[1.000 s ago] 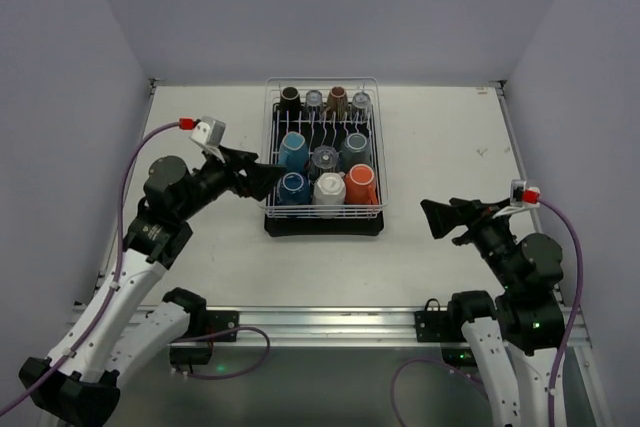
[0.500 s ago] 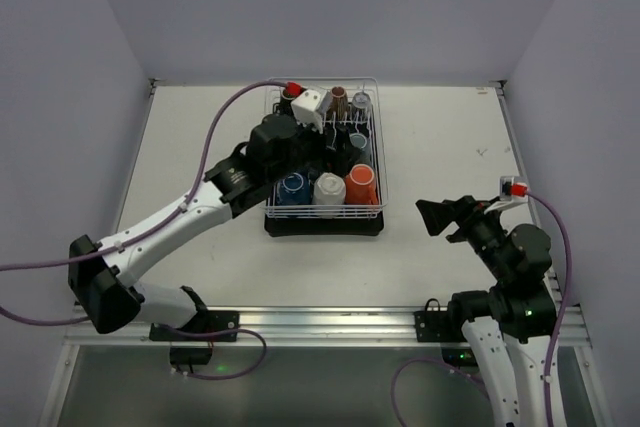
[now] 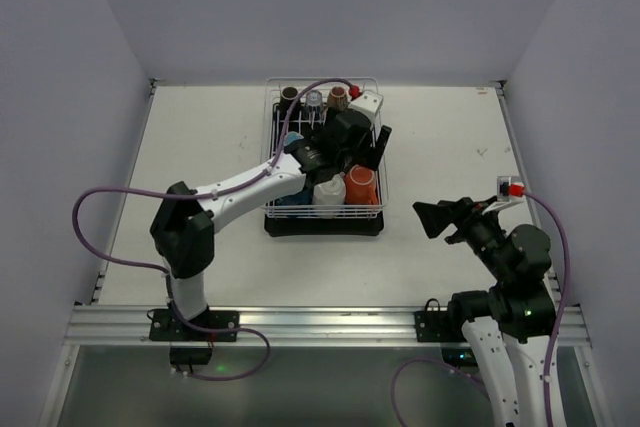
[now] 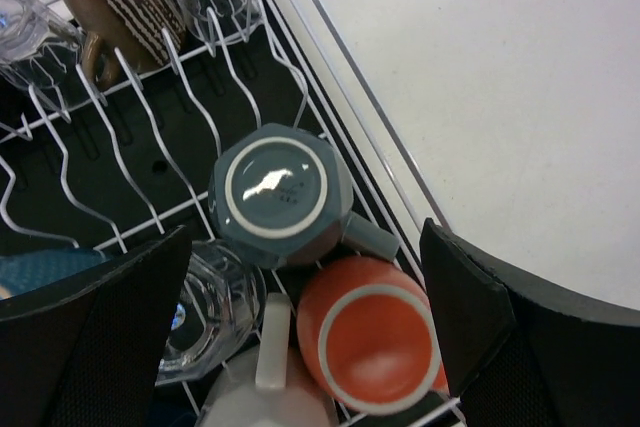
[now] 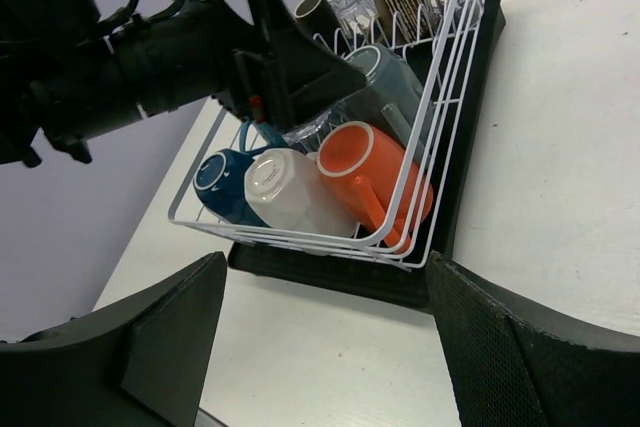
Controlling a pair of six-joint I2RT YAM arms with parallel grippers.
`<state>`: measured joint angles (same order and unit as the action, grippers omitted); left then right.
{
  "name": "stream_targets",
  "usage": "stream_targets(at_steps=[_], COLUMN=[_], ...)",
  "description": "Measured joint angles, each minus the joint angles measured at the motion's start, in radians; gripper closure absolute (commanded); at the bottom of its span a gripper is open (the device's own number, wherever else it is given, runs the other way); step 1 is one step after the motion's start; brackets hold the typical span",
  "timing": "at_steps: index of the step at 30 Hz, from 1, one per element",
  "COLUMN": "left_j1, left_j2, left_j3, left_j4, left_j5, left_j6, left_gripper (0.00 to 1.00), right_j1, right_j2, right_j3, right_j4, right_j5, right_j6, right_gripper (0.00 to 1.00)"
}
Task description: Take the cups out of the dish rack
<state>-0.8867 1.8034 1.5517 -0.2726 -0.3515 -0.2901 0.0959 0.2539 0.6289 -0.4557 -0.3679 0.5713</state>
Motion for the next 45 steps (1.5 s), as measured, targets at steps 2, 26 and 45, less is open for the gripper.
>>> stream_targets(at_steps=[2,26,45], left_j1=[0.000,0.071,0.102], left_j2=[0.048,0.234,0.237], left_j3=[0.050,0.142,0.192], left_j4=[-0.011,-0.033,-0.040], left_j5=[-0.012,0.040,0.090], left_j6=[0.008,0.013,0.032], left_gripper=[0.01,0.13,0.90], right_j1=[0.000,0.000,0.000], right_j2=[-0.002,-0.013,0.009], right_j3=[0.000,-0.018,-0.061], right_j4=[0.000,0.000,0.052], right_j5=[-0.002,-0.025,-0.043], right_j6=[-0.002,-0.006,0.015], right_gripper=[0.16,0.16,0.17])
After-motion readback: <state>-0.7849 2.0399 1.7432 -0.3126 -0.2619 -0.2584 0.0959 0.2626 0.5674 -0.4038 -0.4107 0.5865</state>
